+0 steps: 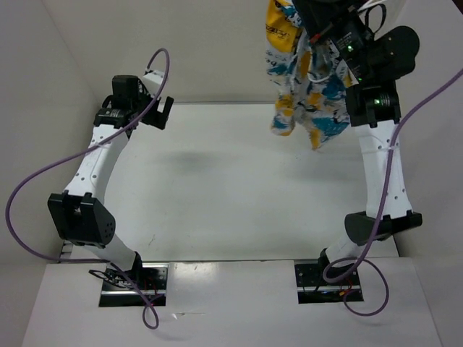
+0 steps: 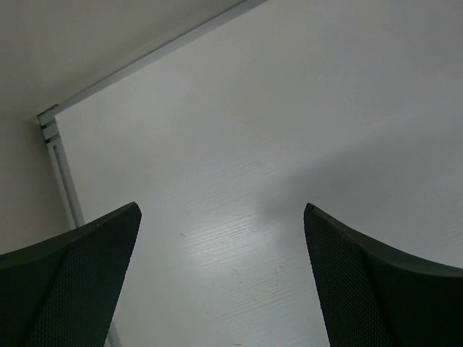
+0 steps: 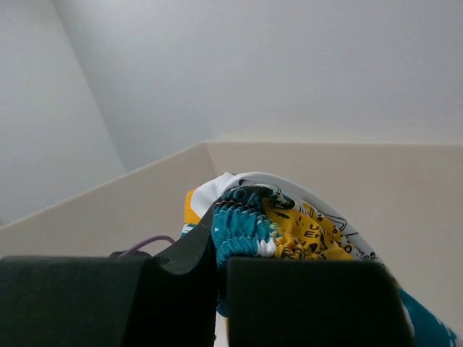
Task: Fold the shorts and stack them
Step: Move the shorts to the center of the board
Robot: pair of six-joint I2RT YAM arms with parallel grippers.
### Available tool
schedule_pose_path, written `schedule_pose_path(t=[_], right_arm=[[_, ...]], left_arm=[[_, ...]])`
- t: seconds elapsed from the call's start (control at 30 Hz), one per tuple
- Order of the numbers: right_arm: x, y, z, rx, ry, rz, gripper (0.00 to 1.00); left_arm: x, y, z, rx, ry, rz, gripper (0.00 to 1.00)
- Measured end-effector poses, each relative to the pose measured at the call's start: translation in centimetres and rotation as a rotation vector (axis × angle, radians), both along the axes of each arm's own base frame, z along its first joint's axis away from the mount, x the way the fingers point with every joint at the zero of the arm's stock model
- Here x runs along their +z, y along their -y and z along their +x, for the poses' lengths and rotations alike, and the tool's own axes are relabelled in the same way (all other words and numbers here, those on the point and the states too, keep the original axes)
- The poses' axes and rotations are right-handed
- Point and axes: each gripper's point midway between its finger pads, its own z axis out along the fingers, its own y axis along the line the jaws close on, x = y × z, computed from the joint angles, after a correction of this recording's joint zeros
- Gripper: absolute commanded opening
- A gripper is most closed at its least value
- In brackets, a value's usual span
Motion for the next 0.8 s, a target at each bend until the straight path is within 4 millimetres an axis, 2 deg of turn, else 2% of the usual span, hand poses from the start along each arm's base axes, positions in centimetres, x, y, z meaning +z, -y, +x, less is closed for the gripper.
schedule_pose_path(t=[0.07,0.17,0.27,0.37,0.43,0.47,0.5,0.6,0.63,0.67,0.73,0.8], right_arm=[[-0.8,-1.5,1.5,0.045,-0.036,0.016,0.0],[-3.3,-4.0,5.5,0.08,-0.113,0.026,0.0],[-6.6,-7.5,8.5,0.133,-0.205,0.012,0.0],[-10.2,-10.7,10.6,0.184,-0.315,-0.005,0.0],[-12.9,-11.9,11.4,0.196,-0.405,-0.027,0.0],[-14.6,-12.1,11.8,0.192,-0.453,-0.039,0.04],[-16.2,-12.1,12.2,0.186,-0.497,-0.047,0.13],[-23.5,-10.2,12.7,0.15,-0.697,-0.055,0.58],[-26.3,-8.9,12.8,0.126,-0.767,-0.056,0.83],[-29.2,-7.4,13.0,0.095,-0.84,-0.054,0.9],[-34.9,-3.8,13.6,0.007,-0.954,-0.065,0.99],[-39.9,-0.3,14.1,-0.101,-1.054,-0.085,0.99]], left_arm=[[0.9,-0.5,-0.3,0.012,0.027,0.024,1.0],[1.6,-1.3,-1.0,0.037,0.05,0.052,1.0],[1.7,-2.3,-1.2,0.057,0.053,0.074,1.0],[1.6,-3.3,-1.2,0.065,0.05,0.096,1.0],[1.5,-3.6,-1.3,0.06,0.045,0.105,1.0],[1.4,-3.5,-1.4,0.045,0.038,0.109,1.0],[1.0,-3.2,-1.5,0.024,0.024,0.108,1.0],[-0.4,-2.0,-1.5,-0.053,-0.014,0.124,1.0],[-1.2,-1.3,-1.4,-0.081,-0.032,0.14,1.0],[-2.2,-0.3,-1.4,-0.12,-0.048,0.173,1.0],[-5.1,2.8,-1.7,-0.211,-0.092,0.266,1.0],[-8.9,6.8,-2.5,-0.314,-0.14,0.36,1.0]])
